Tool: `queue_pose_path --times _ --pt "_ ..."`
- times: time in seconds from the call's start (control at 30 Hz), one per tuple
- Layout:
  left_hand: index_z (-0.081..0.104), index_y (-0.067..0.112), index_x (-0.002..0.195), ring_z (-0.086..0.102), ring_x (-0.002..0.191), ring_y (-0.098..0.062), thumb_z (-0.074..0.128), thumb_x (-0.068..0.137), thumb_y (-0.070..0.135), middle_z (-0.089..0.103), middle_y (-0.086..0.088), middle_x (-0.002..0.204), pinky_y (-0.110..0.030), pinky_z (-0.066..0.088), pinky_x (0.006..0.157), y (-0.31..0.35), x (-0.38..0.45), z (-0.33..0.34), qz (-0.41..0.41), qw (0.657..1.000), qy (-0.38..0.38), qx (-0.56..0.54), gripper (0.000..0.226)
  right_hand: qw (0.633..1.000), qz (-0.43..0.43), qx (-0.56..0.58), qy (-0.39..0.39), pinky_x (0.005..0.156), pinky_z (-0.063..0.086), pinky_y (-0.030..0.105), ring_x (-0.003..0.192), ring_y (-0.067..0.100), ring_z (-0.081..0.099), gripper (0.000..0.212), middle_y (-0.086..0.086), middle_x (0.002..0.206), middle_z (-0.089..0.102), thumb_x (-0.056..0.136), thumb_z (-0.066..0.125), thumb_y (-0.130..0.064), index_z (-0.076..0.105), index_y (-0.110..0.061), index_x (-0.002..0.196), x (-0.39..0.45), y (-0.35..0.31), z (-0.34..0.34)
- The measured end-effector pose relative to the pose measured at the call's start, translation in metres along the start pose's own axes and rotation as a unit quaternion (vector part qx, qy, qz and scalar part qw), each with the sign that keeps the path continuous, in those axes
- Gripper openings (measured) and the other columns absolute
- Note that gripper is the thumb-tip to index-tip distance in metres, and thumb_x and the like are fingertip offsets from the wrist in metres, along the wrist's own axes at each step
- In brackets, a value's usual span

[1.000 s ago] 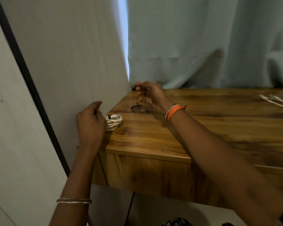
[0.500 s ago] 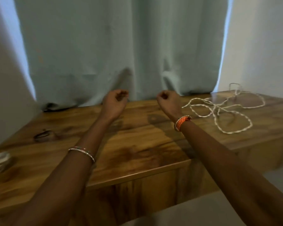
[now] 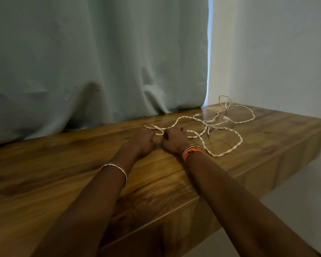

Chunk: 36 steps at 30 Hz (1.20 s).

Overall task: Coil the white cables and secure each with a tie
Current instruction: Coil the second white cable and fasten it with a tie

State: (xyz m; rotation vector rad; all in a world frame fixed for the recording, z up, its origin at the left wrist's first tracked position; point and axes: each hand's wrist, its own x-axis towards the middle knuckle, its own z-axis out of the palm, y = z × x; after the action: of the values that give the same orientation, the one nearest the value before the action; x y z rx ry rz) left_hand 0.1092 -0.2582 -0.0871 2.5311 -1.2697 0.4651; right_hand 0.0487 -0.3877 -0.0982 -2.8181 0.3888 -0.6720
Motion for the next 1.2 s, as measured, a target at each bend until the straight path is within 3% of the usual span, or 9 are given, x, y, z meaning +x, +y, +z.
queue_pose_path --times 0.07,0.13,0.3,0.43,0.53,0.67,0.77,1.03,1.2 --pt "0.056 0.005 0.120 0.049 0.119 -0.032 0.051 0.092 0.015 0.053 -0.016 0.132 -0.033 0.037 0.093 -0.005 0.004 0.004 -0.018 1.000 -0.002 -0.008 0.030 1.000 -0.015 0.027 0.004 0.101 0.026 0.039 0.107 0.032 0.055 0.020 0.013 0.103 0.066 0.080 0.053 -0.020 0.066 -0.009 0.092 0.001 -0.002 -0.004" --pt "0.052 0.006 0.120 0.051 0.113 -0.032 0.053 0.091 0.020 0.055 -0.017 0.127 -0.035 0.040 0.090 -0.013 0.005 0.009 -0.045 0.999 -0.009 -0.020 0.032 1.000 -0.016 0.013 0.006 0.102 0.026 0.039 0.106 0.031 0.055 0.021 0.012 0.103 0.065 0.081 0.054 -0.020 0.067 -0.009 0.093 0.000 -0.003 -0.006" --pt "0.030 0.013 0.142 0.040 0.128 -0.031 0.051 0.092 0.020 0.040 -0.015 0.143 -0.040 0.037 0.105 -0.022 0.004 0.012 -0.062 0.997 -0.008 -0.038 0.055 0.995 -0.062 -0.047 0.056 0.110 0.024 0.041 0.117 0.029 0.048 0.035 0.013 0.118 0.059 0.084 0.054 -0.024 0.058 -0.010 0.116 -0.001 -0.010 -0.007" --pt "0.016 0.007 0.148 0.016 0.142 -0.032 0.041 0.096 0.018 0.014 -0.015 0.156 -0.038 0.021 0.115 -0.021 0.007 0.017 -0.079 0.997 -0.019 -0.011 0.059 0.996 -0.079 0.008 -0.049 0.109 0.028 0.040 0.131 0.031 0.037 0.052 0.017 0.143 0.040 0.092 0.044 -0.026 0.038 -0.005 0.139 0.003 -0.020 0.011" --pt "0.022 0.008 0.147 0.016 0.143 -0.031 0.041 0.096 0.013 0.018 -0.013 0.155 -0.037 0.019 0.116 -0.026 0.007 0.018 -0.086 0.996 -0.017 -0.019 0.055 0.991 -0.062 0.067 -0.094 0.093 0.043 0.036 0.113 0.031 0.053 0.032 0.018 0.127 0.056 0.092 0.045 -0.019 0.056 -0.006 0.119 0.009 -0.018 0.017" --pt "0.058 0.006 0.114 0.050 0.114 -0.032 0.050 0.091 0.010 0.054 -0.016 0.125 -0.038 0.042 0.094 -0.034 0.002 0.015 -0.082 0.996 0.017 -0.042 0.025 0.986 -0.089 0.132 -0.045 0.087 0.049 0.036 0.099 0.027 0.060 0.027 0.015 0.106 0.066 0.083 0.051 -0.001 0.064 -0.004 0.105 0.006 -0.018 0.012" --pt "0.057 0.007 0.102 0.055 0.099 -0.031 0.055 0.091 0.016 0.060 -0.016 0.109 -0.036 0.043 0.081 -0.038 -0.005 0.012 -0.111 0.992 0.028 -0.044 0.014 0.984 -0.110 0.137 -0.042 0.082 0.051 0.038 0.092 0.027 0.061 0.024 0.014 0.096 0.067 0.076 0.053 0.005 0.066 -0.004 0.094 0.002 -0.020 0.011" --pt "0.058 0.005 0.099 0.054 0.090 -0.028 0.053 0.091 0.012 0.061 -0.019 0.105 -0.032 0.039 0.074 -0.042 -0.019 0.006 -0.118 0.992 0.028 -0.043 0.012 0.983 -0.102 0.148 -0.038 0.077 0.045 0.026 0.093 0.025 0.060 0.023 0.014 0.098 0.067 0.075 0.054 0.006 0.066 -0.004 0.092 -0.007 -0.030 0.012" --pt "0.057 -0.001 0.097 0.053 0.096 -0.034 0.043 0.093 0.004 0.058 -0.024 0.107 -0.026 0.032 0.073 -0.045 -0.028 -0.003 -0.093 0.988 0.076 -0.092 0.015 0.977 -0.135 0.163 0.016 0.069 0.050 0.035 0.077 0.027 0.059 0.011 0.012 0.081 0.064 0.073 0.056 -0.002 0.060 -0.006 0.082 -0.014 -0.038 0.008"
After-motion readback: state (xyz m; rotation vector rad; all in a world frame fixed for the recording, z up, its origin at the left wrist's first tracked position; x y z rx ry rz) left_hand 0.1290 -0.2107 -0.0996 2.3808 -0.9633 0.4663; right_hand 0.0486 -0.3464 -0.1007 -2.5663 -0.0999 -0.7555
